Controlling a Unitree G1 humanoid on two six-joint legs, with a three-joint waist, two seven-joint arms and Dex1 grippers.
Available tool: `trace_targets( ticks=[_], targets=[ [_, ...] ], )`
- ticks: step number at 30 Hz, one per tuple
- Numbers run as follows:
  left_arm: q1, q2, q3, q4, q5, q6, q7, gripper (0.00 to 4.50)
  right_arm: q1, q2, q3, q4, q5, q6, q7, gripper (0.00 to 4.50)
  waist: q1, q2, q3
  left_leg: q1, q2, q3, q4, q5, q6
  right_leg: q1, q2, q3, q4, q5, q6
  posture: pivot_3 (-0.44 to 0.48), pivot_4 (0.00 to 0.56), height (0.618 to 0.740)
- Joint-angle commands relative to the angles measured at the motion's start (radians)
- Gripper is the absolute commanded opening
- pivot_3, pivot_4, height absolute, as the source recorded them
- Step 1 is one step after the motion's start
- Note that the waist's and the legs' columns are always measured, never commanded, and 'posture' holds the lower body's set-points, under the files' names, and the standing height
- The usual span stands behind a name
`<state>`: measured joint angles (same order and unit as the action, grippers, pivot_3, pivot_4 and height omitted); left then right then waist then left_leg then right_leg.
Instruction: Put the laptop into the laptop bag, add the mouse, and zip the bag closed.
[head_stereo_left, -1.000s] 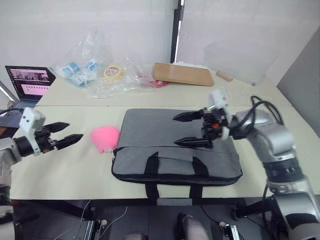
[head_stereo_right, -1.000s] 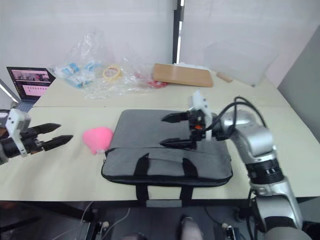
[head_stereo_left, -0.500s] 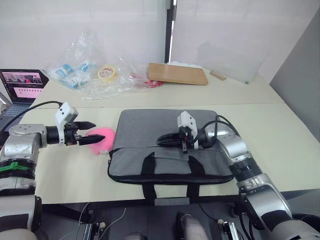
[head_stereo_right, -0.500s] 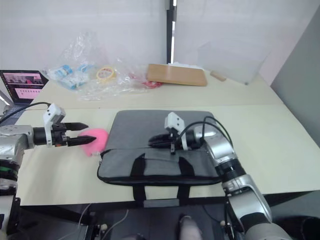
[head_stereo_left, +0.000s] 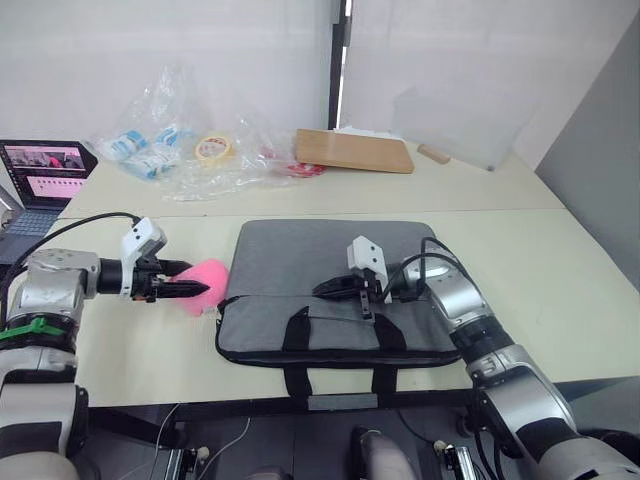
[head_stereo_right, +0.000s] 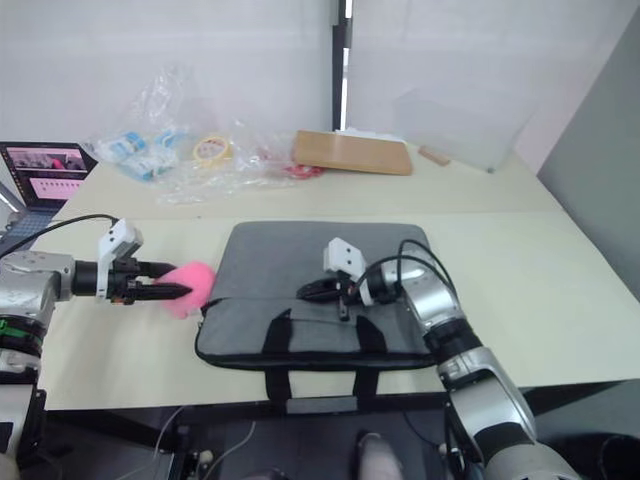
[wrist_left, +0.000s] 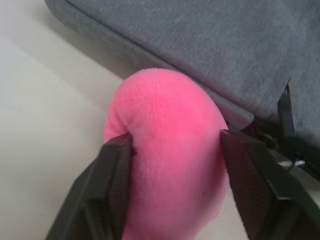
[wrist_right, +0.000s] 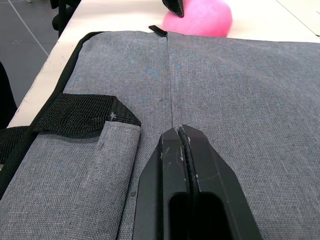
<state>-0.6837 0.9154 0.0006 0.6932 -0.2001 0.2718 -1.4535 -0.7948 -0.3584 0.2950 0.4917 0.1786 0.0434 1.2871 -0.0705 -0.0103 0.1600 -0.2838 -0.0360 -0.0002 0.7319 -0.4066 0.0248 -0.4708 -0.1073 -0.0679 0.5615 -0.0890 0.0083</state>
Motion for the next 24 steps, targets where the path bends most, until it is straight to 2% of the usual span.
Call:
trace_targets(
  ticks=[1,4,6,11,18,24],
  targets=[
    [0.040,0.034,0.029,-0.058,-0.021,0.027,-0.015,1.35,0.020,0.002,0.007,0.055,-0.044,0.004,-0.025,0.00,0.000,0.000,0.000,0.000,0.000,0.000,0.000,0.000,0.000,0.000,0.000,0.000,0.000,0.000,0.000,0.000,0.150,0.740],
    [0.086,0.053,0.052,-0.110,-0.036,0.053,-0.015,0.19,0.009,0.011,0.013,0.079,-0.057,-0.011,-0.031,0.00,0.000,-0.001,0.000,0.001,0.000,0.000,0.000,0.000,0.000,0.000,0.000,0.000,0.001,0.000,0.000,0.000,0.150,0.740],
    [0.112,0.064,0.064,-0.148,-0.043,0.079,0.001,0.02,0.006,0.013,0.015,0.090,-0.062,-0.016,-0.032,0.00,-0.001,-0.001,-0.001,0.001,0.000,0.000,0.000,0.000,0.000,0.001,0.000,0.000,0.001,0.000,0.000,0.000,0.150,0.740],
    [0.259,0.132,0.115,-0.328,-0.110,0.196,-0.019,0.02,-0.006,0.017,0.033,0.132,-0.111,-0.049,-0.063,0.00,-0.007,-0.001,-0.001,0.003,0.001,-0.001,-0.001,0.000,0.000,0.001,0.001,0.002,0.001,0.000,-0.001,0.000,0.150,0.740],
    [0.617,0.260,0.282,-0.660,-0.262,0.402,-0.077,0.02,-0.001,0.029,0.054,0.165,-0.163,-0.082,-0.098,0.00,-0.007,-0.002,-0.001,0.009,0.003,-0.004,-0.003,0.000,-0.001,0.004,0.002,0.004,0.002,-0.001,-0.002,0.000,0.150,0.740],
    [0.831,0.243,0.397,-0.911,-0.389,0.550,-0.044,0.02,-0.002,0.041,0.051,0.165,-0.166,-0.077,-0.105,0.00,0.000,-0.003,-0.002,0.016,0.006,-0.005,-0.006,-0.001,-0.003,0.013,0.005,0.004,0.002,-0.003,-0.004,0.000,0.150,0.740]
  ],
)
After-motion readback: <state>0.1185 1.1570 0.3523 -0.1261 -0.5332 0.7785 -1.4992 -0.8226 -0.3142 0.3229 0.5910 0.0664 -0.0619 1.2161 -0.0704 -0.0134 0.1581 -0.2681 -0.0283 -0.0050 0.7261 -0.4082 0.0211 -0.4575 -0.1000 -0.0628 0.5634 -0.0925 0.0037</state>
